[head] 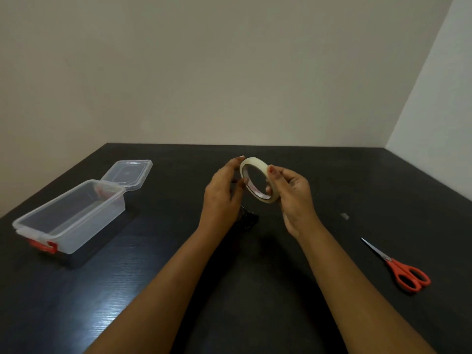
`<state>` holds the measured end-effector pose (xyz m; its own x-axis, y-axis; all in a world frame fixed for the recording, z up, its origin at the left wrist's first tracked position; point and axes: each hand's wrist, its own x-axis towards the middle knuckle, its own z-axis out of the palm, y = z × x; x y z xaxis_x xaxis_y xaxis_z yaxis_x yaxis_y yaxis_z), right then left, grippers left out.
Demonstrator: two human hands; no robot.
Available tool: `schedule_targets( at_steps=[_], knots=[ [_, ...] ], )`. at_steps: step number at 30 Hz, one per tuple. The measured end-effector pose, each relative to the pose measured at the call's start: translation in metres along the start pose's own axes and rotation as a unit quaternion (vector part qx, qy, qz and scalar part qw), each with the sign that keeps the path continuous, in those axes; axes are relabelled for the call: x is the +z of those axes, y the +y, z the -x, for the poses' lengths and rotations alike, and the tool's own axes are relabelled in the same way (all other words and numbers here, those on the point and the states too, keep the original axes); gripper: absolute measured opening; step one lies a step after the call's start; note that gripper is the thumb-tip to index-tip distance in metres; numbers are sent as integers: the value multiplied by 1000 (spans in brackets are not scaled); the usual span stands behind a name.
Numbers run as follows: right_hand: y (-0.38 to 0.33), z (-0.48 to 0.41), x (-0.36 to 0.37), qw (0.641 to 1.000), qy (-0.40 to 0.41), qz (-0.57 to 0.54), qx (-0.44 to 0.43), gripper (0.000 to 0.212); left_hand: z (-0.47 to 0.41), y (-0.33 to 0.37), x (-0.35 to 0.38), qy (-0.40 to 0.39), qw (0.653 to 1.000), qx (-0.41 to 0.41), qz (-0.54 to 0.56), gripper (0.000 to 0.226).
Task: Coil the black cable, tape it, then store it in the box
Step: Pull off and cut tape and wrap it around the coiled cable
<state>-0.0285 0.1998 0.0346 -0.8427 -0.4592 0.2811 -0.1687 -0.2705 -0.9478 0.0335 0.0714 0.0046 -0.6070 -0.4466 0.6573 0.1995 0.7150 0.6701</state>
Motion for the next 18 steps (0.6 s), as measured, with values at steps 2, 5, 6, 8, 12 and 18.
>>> schedule_targets(
  at_steps=[2,5,6,8,12,18],
  knots=[
    [0,1,2,999,-15,-27,24,13,-2,1,-4,30,999,7,-19,40],
    [1,3,4,995,-60,-56,60,26,-2,-1,-8,57,994,55,-78,30],
    [1,3,5,992,-79,-62,75,28,-1,-2,-8,67,992,55,-91,26],
    [0,4,5,987,-106,-65,98,30,-1,-3,-9,77,990,43,-112,23],
    [-2,3,2,983,-136,-60,104,28,-2,-3,-11,75,990,27,-114,26],
    [-4,5,-4,977,-181,-65,90,26,-2,-3,-17,92,994,-46,-32,18]
  ],
)
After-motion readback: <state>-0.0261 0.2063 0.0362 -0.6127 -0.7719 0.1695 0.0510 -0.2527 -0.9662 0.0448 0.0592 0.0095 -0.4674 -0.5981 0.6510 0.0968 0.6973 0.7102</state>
